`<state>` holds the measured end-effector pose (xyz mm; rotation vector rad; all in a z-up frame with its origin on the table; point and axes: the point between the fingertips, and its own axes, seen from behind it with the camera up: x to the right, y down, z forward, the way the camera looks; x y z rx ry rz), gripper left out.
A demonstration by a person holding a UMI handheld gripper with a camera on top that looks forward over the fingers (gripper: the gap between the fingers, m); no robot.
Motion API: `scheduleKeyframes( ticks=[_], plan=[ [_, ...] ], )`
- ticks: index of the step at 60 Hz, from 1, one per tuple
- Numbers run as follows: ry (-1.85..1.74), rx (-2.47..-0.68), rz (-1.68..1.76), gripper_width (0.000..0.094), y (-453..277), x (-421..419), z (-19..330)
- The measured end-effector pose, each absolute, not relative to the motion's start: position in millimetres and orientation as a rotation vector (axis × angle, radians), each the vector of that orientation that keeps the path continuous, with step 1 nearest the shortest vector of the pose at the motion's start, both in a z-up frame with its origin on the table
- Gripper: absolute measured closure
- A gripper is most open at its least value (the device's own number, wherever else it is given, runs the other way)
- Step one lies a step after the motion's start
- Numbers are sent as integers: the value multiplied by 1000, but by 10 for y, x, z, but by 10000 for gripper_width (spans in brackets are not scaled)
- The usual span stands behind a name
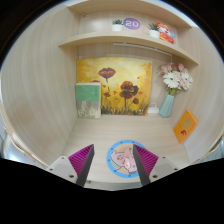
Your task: Arrange mouse
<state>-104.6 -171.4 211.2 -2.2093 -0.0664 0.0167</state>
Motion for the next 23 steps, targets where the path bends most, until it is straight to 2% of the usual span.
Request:
scheduleKeyframes(
  ticks=[23],
  plan=[
    [-77, -2149, 53, 164, -1811, -1114, 2388]
  ],
)
